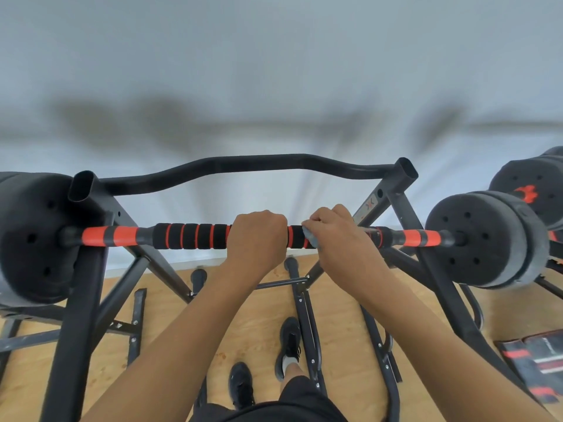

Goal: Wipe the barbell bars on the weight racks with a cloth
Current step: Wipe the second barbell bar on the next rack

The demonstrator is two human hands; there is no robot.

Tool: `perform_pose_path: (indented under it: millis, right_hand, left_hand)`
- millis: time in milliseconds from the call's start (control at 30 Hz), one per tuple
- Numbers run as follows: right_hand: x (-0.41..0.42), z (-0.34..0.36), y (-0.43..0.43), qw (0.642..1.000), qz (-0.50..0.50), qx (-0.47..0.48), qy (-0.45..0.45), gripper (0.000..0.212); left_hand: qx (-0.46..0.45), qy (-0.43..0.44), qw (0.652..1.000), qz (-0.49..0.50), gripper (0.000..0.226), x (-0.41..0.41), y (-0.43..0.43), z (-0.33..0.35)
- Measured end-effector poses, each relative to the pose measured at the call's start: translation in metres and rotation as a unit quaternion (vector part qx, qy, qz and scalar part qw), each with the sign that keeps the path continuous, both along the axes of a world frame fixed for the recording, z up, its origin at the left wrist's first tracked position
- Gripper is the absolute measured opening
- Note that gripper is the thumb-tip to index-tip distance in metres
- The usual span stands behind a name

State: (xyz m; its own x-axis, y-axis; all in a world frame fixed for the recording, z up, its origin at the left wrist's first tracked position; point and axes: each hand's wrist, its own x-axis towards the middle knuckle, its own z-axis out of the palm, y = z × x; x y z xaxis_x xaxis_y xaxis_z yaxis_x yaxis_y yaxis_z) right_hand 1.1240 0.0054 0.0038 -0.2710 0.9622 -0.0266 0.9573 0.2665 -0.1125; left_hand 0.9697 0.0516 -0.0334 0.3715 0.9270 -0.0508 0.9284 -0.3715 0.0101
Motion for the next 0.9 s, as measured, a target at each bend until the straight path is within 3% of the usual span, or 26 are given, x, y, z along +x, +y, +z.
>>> perform_pose_path:
  millis: [233,333,433,500,567,600,667,800,900]
  right_hand:
    - [0.004,0.005,-0.025,0.997,0.028,0.008,-0.071,0.062]
    - [0.018,0.007,-0.001,0.998,0.029,0.033,-0.041,0.059]
    - [0.024,0.017,0.041,0.999,-0.008,0.019,-0.033,0.03]
    - [0.023,0.021,0.054,1.0,-0.024,-0.011,0.013,0.023]
    - [0.02,0.019,0.052,0.998,-0.016,-0.057,0.026,0.015]
    - [0.017,0.017,0.05,0.997,-0.018,-0.073,0.02,0.014]
    - [0.014,0.007,0.046,0.995,-0.048,-0.087,0.024,0.016]
    - [0.005,0.001,0.024,0.998,-0.047,-0.03,0.024,0.022]
    - [0.001,-0.002,0.003,0.992,-0.089,0.01,0.088,0.034]
  left_hand:
    - [-0.048,0.011,0.999,0.008,0.023,0.002,0.01,0.007]
    - [-0.184,-0.022,0.983,-0.003,0.026,0.001,0.033,0.014]
    - [-0.313,-0.082,0.946,-0.029,0.031,-0.003,0.052,0.019]
    - [-0.236,-0.082,0.966,-0.065,0.036,-0.007,0.048,0.017]
    - [-0.062,-0.03,0.993,-0.093,0.033,-0.011,0.031,0.008]
    - [0.015,-0.007,0.995,-0.102,0.031,-0.011,0.021,0.002]
    - [0.083,-0.001,0.993,-0.087,0.028,-0.009,0.006,-0.007]
    - [0.012,0.01,0.999,-0.041,0.024,-0.001,0.013,-0.001]
    - [-0.049,-0.001,0.998,-0.028,0.024,0.003,0.025,0.005]
